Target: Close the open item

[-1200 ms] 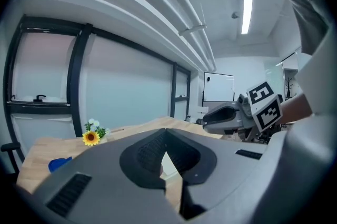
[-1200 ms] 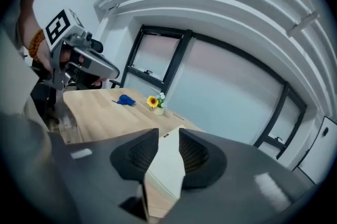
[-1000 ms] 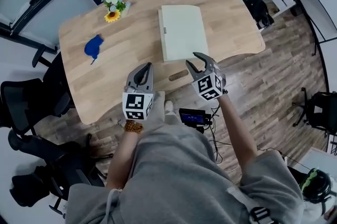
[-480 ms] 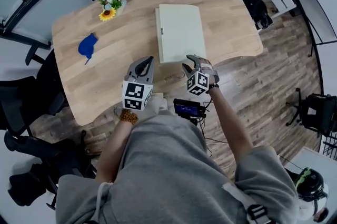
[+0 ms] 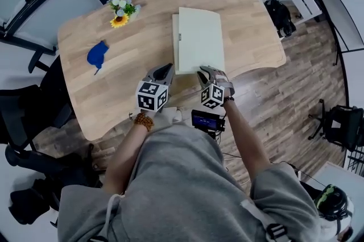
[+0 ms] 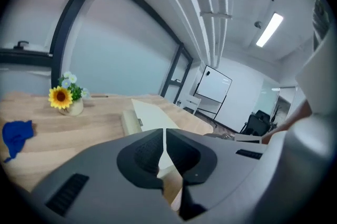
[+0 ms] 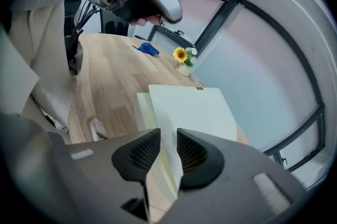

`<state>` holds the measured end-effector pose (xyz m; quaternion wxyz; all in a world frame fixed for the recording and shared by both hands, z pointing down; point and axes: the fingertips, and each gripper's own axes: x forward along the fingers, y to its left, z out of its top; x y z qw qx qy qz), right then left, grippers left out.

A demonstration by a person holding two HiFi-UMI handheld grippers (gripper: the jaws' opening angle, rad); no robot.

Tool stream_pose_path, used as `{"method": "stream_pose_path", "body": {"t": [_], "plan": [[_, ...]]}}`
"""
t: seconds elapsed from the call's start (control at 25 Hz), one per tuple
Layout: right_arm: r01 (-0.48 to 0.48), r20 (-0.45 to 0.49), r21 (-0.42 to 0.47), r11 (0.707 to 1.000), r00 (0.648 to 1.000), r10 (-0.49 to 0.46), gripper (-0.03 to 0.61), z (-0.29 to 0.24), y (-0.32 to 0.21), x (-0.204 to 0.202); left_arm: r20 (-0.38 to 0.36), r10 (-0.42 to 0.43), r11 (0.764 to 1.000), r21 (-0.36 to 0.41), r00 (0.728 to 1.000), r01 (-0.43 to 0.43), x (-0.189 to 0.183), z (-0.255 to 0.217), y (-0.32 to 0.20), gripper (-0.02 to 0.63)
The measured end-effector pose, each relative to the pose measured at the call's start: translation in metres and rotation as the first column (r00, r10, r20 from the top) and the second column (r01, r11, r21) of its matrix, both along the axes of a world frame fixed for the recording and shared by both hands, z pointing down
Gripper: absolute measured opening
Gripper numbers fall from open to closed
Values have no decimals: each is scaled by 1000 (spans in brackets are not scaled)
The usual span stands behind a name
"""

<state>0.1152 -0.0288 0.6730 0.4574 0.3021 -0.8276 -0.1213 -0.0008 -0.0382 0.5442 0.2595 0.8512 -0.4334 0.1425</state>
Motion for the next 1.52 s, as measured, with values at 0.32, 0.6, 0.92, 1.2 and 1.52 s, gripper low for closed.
{"method": "stream_pose_path", "body": {"t": [0.32,0.6,0.92,1.2,1.52], "plan": [[-51,66,82,995,997,46,71,-37,0,17,-184,-45,972,-235,982,1,30,51,-42,150],[-27,2,-44,999,1000,27,171,-9,10,30,-159,-63,943,-333,985,7,26,86,-54,186],[-27,-35,-51,998,999,25,195,6,-2,21,-308,-50,899,-427,950,-91,34,105,-63,186],[60,-74,-40,997,995,-63,235,8,-5,18,-431,65,899,-366,900,-240,71,62,-63,101],[74,-50,-54,996,996,-77,245,13,-4,12,-279,-1,918,-380,960,-109,21,86,-71,137]]}}
